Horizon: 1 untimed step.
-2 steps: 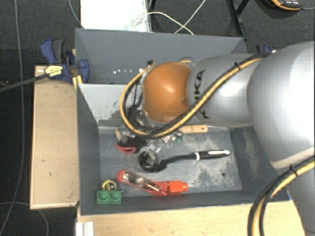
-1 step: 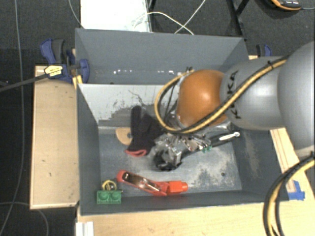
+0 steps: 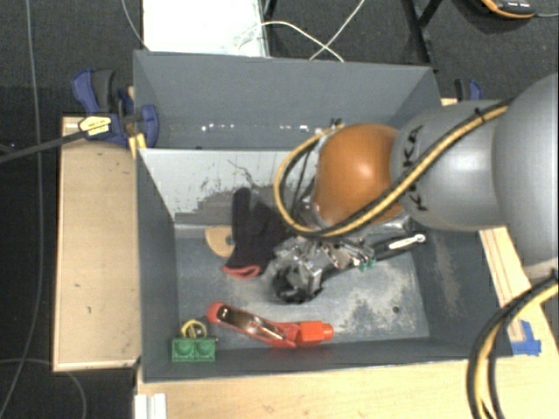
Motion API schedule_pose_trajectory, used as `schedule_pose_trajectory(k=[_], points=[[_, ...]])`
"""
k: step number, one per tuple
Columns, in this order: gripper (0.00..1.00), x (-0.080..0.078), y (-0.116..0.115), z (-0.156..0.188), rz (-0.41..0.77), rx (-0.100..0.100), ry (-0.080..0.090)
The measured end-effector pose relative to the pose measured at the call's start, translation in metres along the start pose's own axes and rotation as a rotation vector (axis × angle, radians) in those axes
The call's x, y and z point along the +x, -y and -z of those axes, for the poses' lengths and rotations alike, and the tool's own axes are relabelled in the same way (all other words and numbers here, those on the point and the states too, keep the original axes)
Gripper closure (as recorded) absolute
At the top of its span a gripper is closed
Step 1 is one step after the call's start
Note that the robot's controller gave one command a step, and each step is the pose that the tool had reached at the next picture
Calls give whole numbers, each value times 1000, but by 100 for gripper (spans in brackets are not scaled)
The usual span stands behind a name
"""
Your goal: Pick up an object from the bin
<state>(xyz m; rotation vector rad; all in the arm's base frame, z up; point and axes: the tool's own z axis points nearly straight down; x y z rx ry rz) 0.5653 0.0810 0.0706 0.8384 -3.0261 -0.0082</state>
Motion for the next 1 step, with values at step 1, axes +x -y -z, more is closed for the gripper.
schedule_pose_trajectory(k=[1], points=[[100,1,-1,22,-3,-3,-3]])
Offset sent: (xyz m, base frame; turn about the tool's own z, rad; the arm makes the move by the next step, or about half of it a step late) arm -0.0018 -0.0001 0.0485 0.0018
